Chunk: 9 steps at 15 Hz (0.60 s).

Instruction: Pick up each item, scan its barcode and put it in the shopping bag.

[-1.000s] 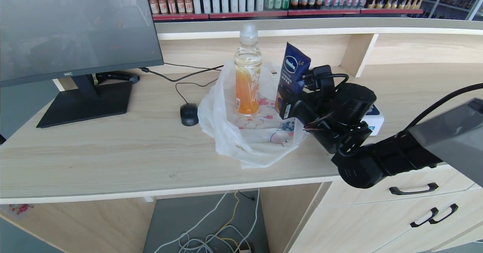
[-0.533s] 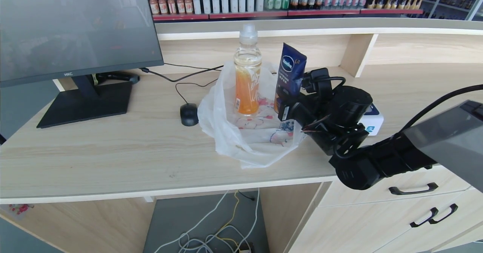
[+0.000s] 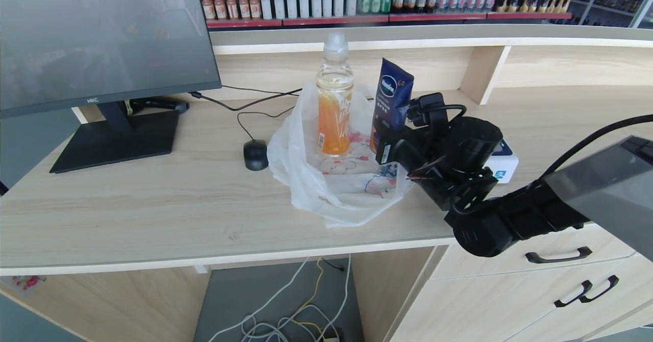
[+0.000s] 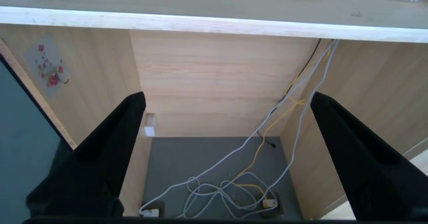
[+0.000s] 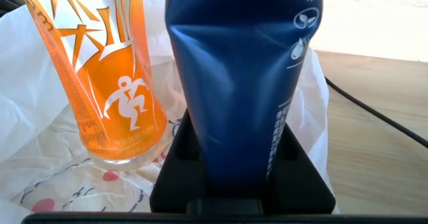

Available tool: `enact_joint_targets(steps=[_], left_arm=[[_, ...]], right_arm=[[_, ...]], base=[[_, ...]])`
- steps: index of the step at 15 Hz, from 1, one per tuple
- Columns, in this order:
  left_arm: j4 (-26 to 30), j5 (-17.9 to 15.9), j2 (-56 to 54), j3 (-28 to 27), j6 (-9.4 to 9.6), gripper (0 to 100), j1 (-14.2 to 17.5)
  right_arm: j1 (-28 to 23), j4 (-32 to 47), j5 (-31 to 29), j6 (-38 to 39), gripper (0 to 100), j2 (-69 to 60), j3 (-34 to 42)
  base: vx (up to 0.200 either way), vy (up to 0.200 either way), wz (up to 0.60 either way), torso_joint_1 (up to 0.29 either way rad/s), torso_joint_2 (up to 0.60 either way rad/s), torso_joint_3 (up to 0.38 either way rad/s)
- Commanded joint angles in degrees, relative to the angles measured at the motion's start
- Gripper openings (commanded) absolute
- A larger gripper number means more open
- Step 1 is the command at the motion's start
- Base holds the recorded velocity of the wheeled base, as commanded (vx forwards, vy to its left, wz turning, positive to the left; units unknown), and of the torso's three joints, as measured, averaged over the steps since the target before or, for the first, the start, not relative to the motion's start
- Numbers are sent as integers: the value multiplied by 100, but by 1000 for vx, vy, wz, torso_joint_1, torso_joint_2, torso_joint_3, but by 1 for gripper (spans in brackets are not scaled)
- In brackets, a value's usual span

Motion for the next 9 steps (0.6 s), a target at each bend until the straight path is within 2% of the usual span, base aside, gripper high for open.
enact_joint_targets(steps=[1, 9], left_arm=[[0, 0, 0, 0, -4, 100, 1], [0, 0, 0, 0, -4, 100, 1]], right_arm=[[3, 3, 1, -4, 100, 45, -1], [-5, -173, 1, 14, 100, 89, -19]], base=[[0, 0, 0, 0, 0, 0], [0, 0, 0, 0, 0, 0]])
